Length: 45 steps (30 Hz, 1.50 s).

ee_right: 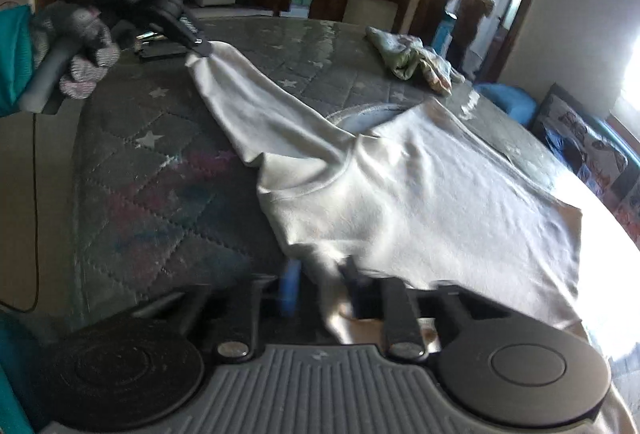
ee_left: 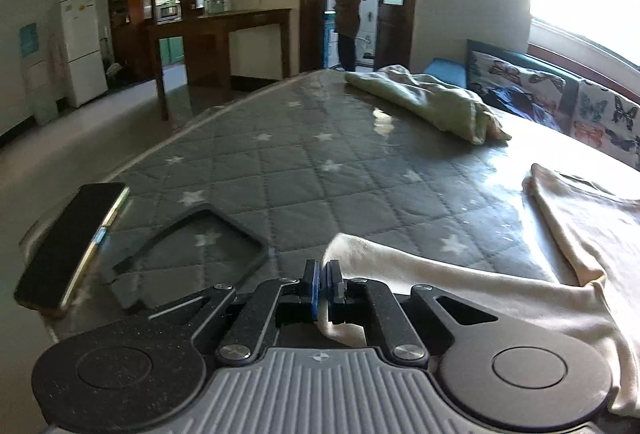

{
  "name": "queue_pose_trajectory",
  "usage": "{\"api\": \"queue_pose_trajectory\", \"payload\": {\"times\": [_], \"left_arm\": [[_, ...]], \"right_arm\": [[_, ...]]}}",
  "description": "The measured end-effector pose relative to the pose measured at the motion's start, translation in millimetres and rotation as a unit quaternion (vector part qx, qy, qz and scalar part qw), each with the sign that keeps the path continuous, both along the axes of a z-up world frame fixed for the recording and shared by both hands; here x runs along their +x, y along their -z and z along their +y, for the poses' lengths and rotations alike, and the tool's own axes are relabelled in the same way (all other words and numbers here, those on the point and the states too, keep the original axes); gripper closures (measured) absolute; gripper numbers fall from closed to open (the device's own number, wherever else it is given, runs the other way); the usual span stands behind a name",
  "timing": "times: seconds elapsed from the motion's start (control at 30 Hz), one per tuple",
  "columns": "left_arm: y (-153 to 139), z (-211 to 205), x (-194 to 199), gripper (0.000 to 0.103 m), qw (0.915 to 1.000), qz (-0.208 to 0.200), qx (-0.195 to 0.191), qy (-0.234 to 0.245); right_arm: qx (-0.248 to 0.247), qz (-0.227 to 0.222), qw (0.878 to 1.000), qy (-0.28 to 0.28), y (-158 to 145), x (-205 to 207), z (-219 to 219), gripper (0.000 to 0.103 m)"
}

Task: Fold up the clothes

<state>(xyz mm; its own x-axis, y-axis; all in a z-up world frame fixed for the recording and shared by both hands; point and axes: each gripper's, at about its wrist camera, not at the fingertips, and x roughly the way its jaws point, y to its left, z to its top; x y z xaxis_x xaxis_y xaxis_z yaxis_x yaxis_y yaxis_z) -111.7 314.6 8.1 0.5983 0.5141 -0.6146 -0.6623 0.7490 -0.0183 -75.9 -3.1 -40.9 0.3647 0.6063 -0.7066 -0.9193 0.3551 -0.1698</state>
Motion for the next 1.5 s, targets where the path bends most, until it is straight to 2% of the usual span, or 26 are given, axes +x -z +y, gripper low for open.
{"api": "queue_pose_trajectory", "payload": {"times": [0.2,0.3,0.37,0.4,0.43,0.5,0.6,0.67,0.7,0.77,0.8,0.83,0.93,1.07,1.27,1.5], "left_arm": [[-7,10,-8,0.099,0.9998,-0.005,0.016,-0.005],[-2,17,-10,0.099,0.9998,0.006,0.015,-0.01],[2,20,-12,0.098,0.9998,0.015,0.006,-0.008],[3,21,-13,0.098,0.9998,0.019,0.002,-0.005],[4,22,-14,0.094,0.9998,0.02,0.0,-0.002],[3,23,-16,0.092,0.9998,0.022,-0.001,-0.002],[-5,24,-21,0.081,0.9999,0.014,0.0,-0.001],[-12,23,-24,0.063,1.0,0.006,0.002,0.001],[-15,21,-25,0.06,1.0,0.003,0.007,0.002],[-23,14,-26,0.046,0.9998,-0.003,0.016,0.01],[-26,10,-26,0.044,0.9997,-0.007,0.018,0.016],[-29,5,-24,0.04,0.9995,-0.01,0.021,0.024],[-39,-17,-18,0.025,0.9978,-0.023,0.031,0.053],[-54,-55,-4,0.015,0.9915,-0.05,0.045,0.112],[-64,-116,27,0.003,0.975,-0.072,0.041,0.206],[-47,-176,59,0.003,0.9552,-0.061,0.018,0.289]], "right_arm": [[0.011,0.021,1.0,-0.014,-11,-12,-3,0.094],[0.004,0.021,0.999,-0.028,-3,-26,1,0.093],[0.003,0.017,0.999,-0.038,-3,-31,1,0.082],[0.004,0.016,0.999,-0.043,-3,-33,0,0.073],[0.012,0.025,0.999,-0.046,-6,-33,-2,0.067],[0.022,0.034,0.998,-0.047,-14,-34,-8,0.066],[0.044,0.045,0.997,-0.039,-29,-33,-19,0.051],[0.061,0.05,0.997,-0.022,-37,-29,-29,0.044],[0.07,0.052,0.996,-0.012,-42,-27,-33,0.039],[0.082,0.047,0.995,0.015,-46,-22,-47,0.03],[0.087,0.045,0.995,0.03,-48,-19,-53,0.022],[0.093,0.042,0.994,0.044,-50,-17,-60,0.019],[0.106,0.046,0.989,0.088,-50,-5,-82,0.019],[0.121,0.055,0.981,0.143,-47,9,-108,0.016],[0.139,0.053,0.965,0.215,-42,28,-142,0.01],[0.152,0.048,0.95,0.27,-38,45,-168,0.009]]}}
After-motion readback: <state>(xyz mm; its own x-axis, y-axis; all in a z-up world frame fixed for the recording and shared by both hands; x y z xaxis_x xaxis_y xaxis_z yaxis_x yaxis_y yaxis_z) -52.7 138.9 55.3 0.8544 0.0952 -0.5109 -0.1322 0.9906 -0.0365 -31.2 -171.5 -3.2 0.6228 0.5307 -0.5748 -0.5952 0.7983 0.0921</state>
